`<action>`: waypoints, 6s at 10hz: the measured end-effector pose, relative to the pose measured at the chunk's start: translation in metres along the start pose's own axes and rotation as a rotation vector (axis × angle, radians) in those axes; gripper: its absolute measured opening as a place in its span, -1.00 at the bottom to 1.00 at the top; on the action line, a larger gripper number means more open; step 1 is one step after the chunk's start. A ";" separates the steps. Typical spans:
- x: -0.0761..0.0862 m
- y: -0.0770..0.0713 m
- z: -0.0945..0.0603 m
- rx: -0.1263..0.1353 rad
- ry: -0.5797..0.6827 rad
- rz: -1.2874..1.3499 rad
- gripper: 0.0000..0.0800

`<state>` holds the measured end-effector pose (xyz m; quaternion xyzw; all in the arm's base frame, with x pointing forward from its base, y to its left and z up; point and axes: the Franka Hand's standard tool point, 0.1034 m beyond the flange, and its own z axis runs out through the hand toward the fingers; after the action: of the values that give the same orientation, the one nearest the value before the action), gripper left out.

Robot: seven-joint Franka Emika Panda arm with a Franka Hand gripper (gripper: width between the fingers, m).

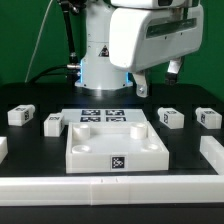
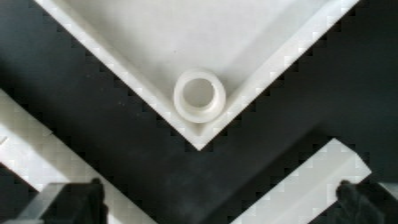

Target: Assemble one leg

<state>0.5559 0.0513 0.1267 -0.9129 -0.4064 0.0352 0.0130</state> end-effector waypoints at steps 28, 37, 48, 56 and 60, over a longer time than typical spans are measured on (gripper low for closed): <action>-0.082 -0.016 0.078 -0.038 0.035 -0.711 0.63; -0.107 -0.043 0.113 -0.022 0.040 -0.704 0.63; -0.107 -0.048 0.126 -0.009 0.038 -0.675 -0.60; -0.101 -0.047 0.125 -0.016 0.044 -0.682 -0.85; -0.079 -0.045 0.123 -0.030 0.063 -0.755 -0.85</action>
Offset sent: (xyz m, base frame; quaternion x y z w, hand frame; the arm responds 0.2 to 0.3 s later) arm 0.0000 0.0000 0.0000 0.0000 0.0000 0.0000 1.0000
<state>0.4605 0.0219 0.0103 -0.6997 -0.7140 -0.0061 0.0240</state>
